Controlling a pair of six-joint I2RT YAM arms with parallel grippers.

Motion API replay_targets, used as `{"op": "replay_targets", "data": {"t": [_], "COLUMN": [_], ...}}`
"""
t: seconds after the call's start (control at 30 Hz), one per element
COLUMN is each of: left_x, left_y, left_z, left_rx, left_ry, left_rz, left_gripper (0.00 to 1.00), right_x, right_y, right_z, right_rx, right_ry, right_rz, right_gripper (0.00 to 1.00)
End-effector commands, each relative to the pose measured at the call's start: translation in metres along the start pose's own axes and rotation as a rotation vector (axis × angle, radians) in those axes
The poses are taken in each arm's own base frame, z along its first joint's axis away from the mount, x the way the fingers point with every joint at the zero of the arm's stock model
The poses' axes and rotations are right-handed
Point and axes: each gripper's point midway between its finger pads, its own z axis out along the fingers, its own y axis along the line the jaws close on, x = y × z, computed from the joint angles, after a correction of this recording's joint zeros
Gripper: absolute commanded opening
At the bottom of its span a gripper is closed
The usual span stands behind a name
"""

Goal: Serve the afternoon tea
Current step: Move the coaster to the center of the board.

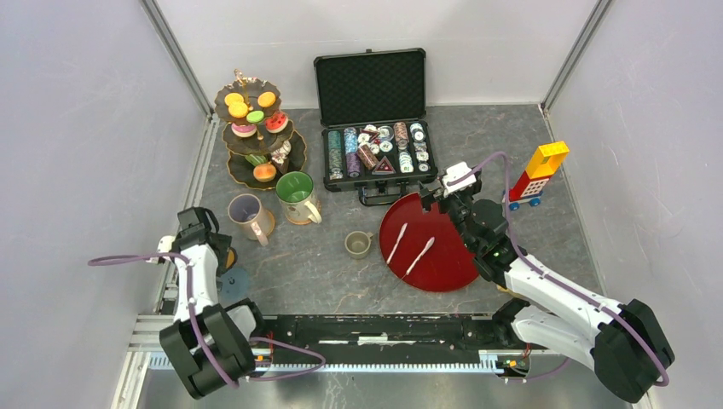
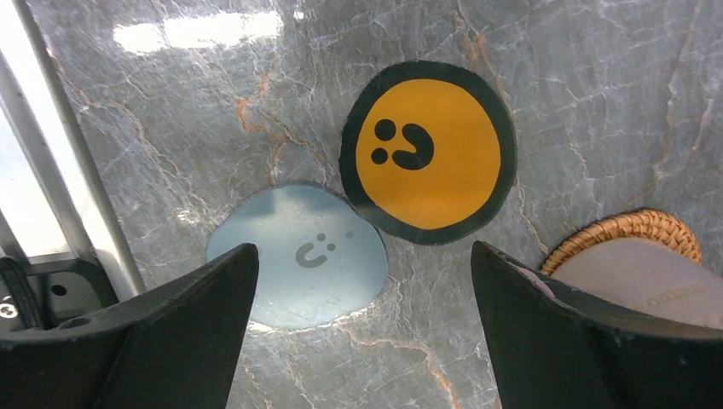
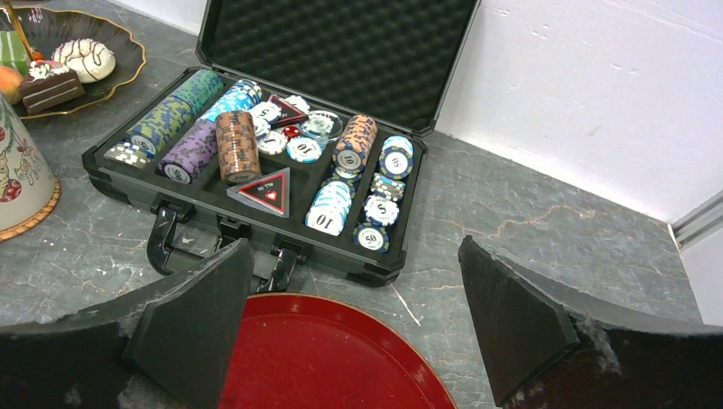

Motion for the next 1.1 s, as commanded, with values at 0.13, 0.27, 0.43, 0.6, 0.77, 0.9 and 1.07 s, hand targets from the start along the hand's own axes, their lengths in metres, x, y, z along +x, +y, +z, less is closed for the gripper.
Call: {"op": "replay_targets", "data": {"t": [0.13, 0.27, 0.43, 0.6, 0.77, 0.9, 1.07], "left_x": [0.02, 0.037, 0.063, 0.09, 0.098, 0.082, 0.022], "left_y": [0.0, 0.005, 0.007, 0.014, 0.016, 0.007, -0.006], "left_z": [0.017, 0.019, 0.019, 0.015, 0.001, -0.006, -0.018], "left_rx": [-0.021, -0.027, -0.002, 0.032, 0.087, 0.128, 0.098], "left_ry": [0.086, 0.153, 0.258, 0.357, 0.386, 0.323, 0.112], "left_rz": [-0.115, -0.109, -0.115, -0.129, -0.14, -0.165, -0.143], "left_gripper": [0.98, 0.89, 0.75, 0.59, 0.54, 0.55, 0.68], "right_x": [-0.007, -0.006, -0.005, -0.003, -0.003, -0.002, -0.002], "right_y": [0.0, 0.001, 0.002, 0.002, 0.003, 0.004, 0.003], "right_z": [0.002, 0.003, 0.004, 0.005, 0.006, 0.006, 0.006], "right_rx": [0.006, 0.001, -0.001, -0.001, -0.005, -0.008, -0.006], "right_ry": [-0.017, -0.012, -0.011, -0.008, -0.007, -0.004, -0.005], "right_rz": [0.002, 0.004, 0.005, 0.005, 0.006, 0.005, 0.004], "right_gripper": [0.98, 0.98, 0.98, 0.98, 0.98, 0.98, 0.98]}}
